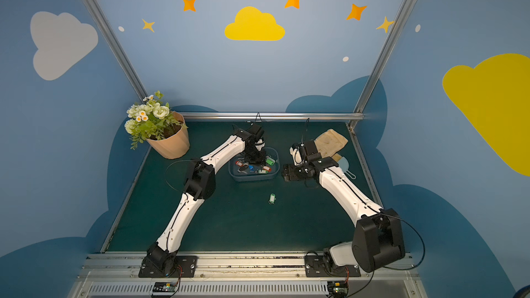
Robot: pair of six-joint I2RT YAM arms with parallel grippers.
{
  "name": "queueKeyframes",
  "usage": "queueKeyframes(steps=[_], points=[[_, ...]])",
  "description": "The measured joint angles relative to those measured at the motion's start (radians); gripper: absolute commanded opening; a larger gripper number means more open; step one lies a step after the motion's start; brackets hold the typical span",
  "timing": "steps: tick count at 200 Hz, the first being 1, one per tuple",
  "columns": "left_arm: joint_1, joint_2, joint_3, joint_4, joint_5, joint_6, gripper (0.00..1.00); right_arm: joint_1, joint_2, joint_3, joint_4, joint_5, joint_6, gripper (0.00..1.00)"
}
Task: Take the keys out of the storage box
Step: Pick up the key from the storage box.
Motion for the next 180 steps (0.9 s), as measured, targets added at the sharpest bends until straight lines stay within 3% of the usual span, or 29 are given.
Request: queueKeyframes(steps=[41,112,138,180], points=[[-0.002,0.002,0.000,0.001,0.003,0.000,0.03,0.000,0.000,0.000,0.000,0.000,0.000,0.79],[0.000,-0.027,-0.005,-0.012,-0.007,0.002,0.02,0.000,0.000,0.000,0.000,-0.003,0.000,0.79],[0.005,-0.138,-0.064,-0.021,-0.019,0.008,0.03,0.000,0.000,0.000,0.000,-0.007,-0.001,0.79],[0.010,-0.427,-0.224,-0.003,-0.020,0.040,0.03,0.000,0.013,0.018,0.001,-0.034,-0.003,0.79]])
